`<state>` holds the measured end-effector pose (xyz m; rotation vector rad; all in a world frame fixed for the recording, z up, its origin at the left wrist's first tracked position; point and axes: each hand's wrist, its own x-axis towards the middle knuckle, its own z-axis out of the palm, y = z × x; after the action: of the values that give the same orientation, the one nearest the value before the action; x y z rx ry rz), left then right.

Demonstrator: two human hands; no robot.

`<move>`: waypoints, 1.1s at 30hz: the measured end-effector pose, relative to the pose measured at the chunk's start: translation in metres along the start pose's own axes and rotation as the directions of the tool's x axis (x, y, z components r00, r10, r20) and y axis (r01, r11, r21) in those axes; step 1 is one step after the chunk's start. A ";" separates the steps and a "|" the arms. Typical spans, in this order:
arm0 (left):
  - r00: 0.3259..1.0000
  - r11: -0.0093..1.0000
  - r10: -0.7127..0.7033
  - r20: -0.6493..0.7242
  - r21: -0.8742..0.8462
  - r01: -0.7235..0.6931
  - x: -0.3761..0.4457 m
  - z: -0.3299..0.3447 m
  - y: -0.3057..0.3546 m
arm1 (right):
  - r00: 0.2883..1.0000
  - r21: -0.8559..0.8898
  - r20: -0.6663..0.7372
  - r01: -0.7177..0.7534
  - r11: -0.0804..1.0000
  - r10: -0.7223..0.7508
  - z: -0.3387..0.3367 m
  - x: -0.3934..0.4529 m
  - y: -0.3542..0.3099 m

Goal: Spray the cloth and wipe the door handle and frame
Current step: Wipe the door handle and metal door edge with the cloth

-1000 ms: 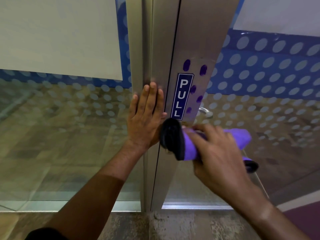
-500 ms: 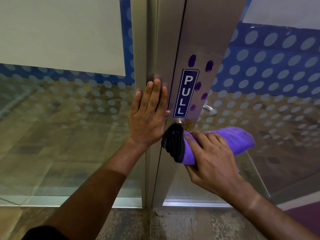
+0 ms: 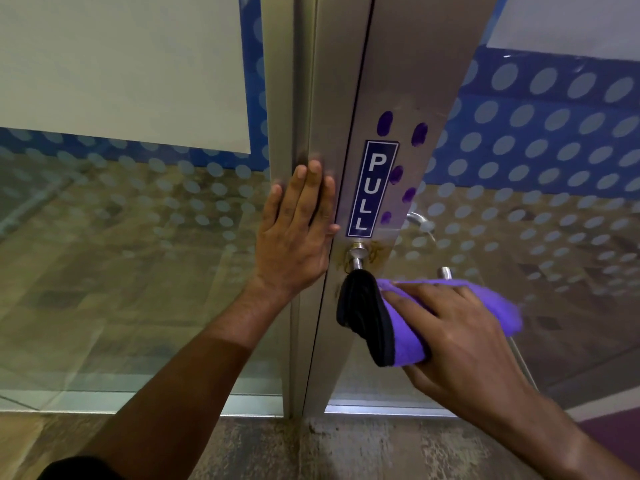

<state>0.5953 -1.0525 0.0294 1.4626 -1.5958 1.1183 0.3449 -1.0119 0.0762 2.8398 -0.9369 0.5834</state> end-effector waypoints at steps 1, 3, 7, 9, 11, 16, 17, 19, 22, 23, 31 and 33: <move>1.000 1.000 -0.004 -0.002 -0.001 0.004 0.000 0.001 0.000 | 1.000 0.006 0.008 -0.003 1.000 0.003 -0.001 0.002 -0.001; 1.000 1.000 -0.005 0.000 -0.006 0.005 0.000 0.001 0.001 | 0.998 -0.021 0.055 0.009 1.000 -0.008 0.003 0.009 -0.003; 1.000 1.000 0.001 -0.005 -0.004 -0.001 0.000 0.002 0.000 | 0.993 -0.128 0.114 0.009 0.992 0.006 0.024 0.022 -0.005; 1.000 1.000 0.005 -0.010 0.003 -0.005 0.000 0.002 0.000 | 0.996 -0.152 0.083 -0.015 0.988 0.028 0.032 0.027 -0.005; 1.000 1.000 0.001 -0.010 -0.001 -0.001 0.000 0.001 0.000 | 0.999 -0.162 0.029 -0.039 0.986 0.044 0.037 0.031 -0.008; 1.000 1.000 0.009 -0.015 0.022 -0.009 -0.002 0.003 0.000 | 0.986 -0.153 -0.169 -0.038 0.987 0.011 0.036 0.032 -0.014; 1.000 1.000 0.006 -0.019 0.030 -0.005 -0.001 0.003 0.000 | 0.985 -0.166 -0.175 -0.021 0.986 -0.009 0.035 0.033 -0.014; 0.999 1.000 -0.001 -0.032 0.023 0.002 0.000 0.003 0.000 | 0.991 -0.198 -0.129 -0.003 0.980 -0.024 0.034 0.036 -0.016; 0.999 0.999 0.009 -0.037 0.032 -0.008 0.000 0.004 -0.001 | 0.999 -0.214 -0.032 -0.004 0.977 -0.003 0.035 0.043 -0.021; 0.999 1.000 0.007 -0.035 0.022 -0.007 0.000 0.003 -0.001 | 1.000 -0.214 -0.014 -0.002 0.977 -0.001 0.035 0.043 -0.021; 1.000 1.000 -0.003 -0.008 -0.011 0.003 0.001 0.000 0.001 | 0.998 -0.148 -0.026 -0.054 0.988 0.050 0.030 0.034 -0.006; 1.000 1.000 0.000 -0.014 -0.006 0.000 0.001 0.001 0.001 | 0.997 -0.152 -0.037 -0.079 0.985 0.074 0.036 0.045 -0.019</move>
<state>0.5941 -1.0536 0.0296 1.4475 -1.5882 1.1203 0.4008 -1.0286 0.0611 2.6618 -1.0417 0.5370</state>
